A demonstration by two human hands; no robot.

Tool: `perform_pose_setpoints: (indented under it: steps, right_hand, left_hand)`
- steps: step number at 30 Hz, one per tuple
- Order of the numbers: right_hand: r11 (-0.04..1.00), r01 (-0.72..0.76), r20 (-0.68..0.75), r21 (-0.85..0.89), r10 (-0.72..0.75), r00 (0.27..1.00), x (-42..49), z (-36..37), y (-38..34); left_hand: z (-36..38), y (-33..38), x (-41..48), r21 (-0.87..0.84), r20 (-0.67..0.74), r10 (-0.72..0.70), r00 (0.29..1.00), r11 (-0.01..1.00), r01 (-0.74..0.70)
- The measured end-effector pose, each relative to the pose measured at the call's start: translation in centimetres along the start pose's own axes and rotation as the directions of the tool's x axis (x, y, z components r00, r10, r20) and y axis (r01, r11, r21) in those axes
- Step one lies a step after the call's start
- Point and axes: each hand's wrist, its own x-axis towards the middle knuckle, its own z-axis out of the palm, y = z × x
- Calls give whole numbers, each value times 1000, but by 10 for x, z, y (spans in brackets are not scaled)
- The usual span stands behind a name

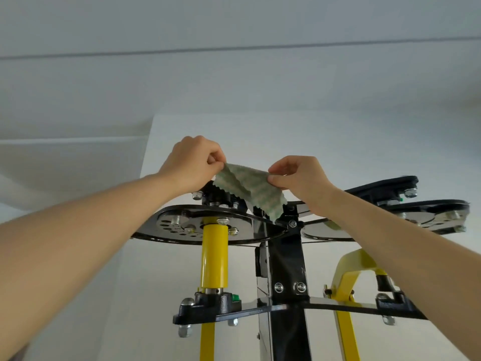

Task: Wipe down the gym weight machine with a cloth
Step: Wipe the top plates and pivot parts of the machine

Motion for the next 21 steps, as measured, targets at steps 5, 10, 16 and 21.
perform_pose_setpoints:
  steps: [5, 10, 16, 21]
  right_hand:
    - [948, 160, -22, -274, -173, 985, 29, 40, -9]
    - [943, 143, 153, -300, -101, 983, 49, 71, -12]
    - [981, 104, 389, -165, -32, 921, 53, 64, 1]
    - [950, 215, 502, -227, -75, 862, 59, 54, 10]
  left_hand:
    - [-13, -36, 16, 122, 7, -44, 999, 992, 42]
    - [-16, -66, 16, 122, 47, -112, 993, 987, 105]
    - [-19, -77, 10, 14, 221, -202, 954, 979, 204]
    - [-13, -36, 20, -169, 226, -56, 973, 981, 96]
